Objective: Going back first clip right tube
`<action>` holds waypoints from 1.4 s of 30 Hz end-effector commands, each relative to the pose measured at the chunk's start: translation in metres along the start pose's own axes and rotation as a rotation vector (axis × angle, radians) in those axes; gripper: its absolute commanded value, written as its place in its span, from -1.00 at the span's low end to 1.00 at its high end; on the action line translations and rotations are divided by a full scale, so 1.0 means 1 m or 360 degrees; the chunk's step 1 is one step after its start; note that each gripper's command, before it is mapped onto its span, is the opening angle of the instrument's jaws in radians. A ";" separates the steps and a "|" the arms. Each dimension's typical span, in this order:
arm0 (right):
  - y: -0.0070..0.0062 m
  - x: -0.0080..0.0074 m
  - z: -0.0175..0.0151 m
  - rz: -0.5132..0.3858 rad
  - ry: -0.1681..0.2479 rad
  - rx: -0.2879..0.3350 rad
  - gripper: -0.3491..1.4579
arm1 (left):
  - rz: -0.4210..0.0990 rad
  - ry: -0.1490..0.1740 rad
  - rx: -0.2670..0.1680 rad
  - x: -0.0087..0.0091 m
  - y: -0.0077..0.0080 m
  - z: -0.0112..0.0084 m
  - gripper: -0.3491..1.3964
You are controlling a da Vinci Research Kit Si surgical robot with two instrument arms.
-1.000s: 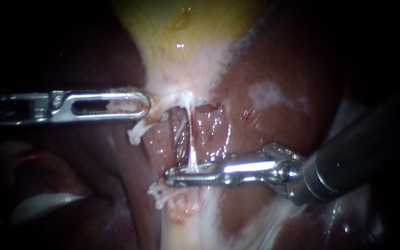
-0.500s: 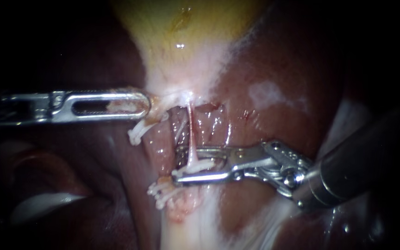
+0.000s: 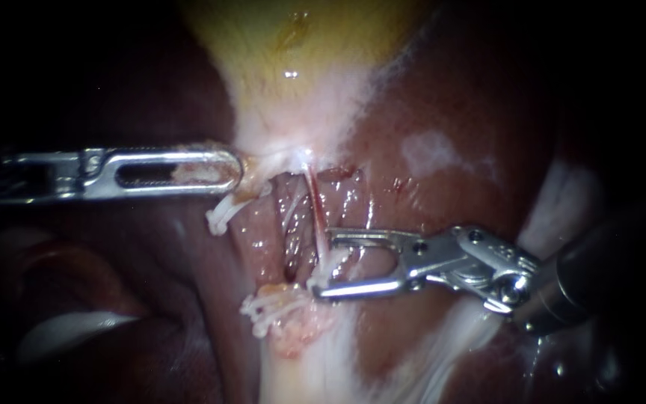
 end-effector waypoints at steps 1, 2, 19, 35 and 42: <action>0.0000 0.0001 -0.0002 -0.0008 -0.0001 0.0001 -0.06 | 0.0000 0.0000 0.0000 0.0000 0.0000 0.0000 -1.00; 0.0000 0.0002 -0.0005 -0.0025 -0.0002 0.0002 -0.06 | 0.0001 0.0000 0.0000 0.0000 0.0000 0.0000 -1.00; -0.0002 0.0033 -0.0063 -0.0231 -0.0126 -0.0034 -0.06 | 0.0011 0.0000 0.0000 0.0001 0.0002 0.0000 -1.00; -0.0009 0.0056 -0.0091 -0.0372 -0.0169 -0.0062 -0.06 | 0.0015 -0.0002 -0.0008 0.0003 0.0010 0.0014 -1.00; -0.0013 0.0062 -0.0089 -0.0413 -0.0169 -0.0048 -0.06 | 0.0033 0.0024 -0.0045 0.0014 0.0035 0.0038 -1.00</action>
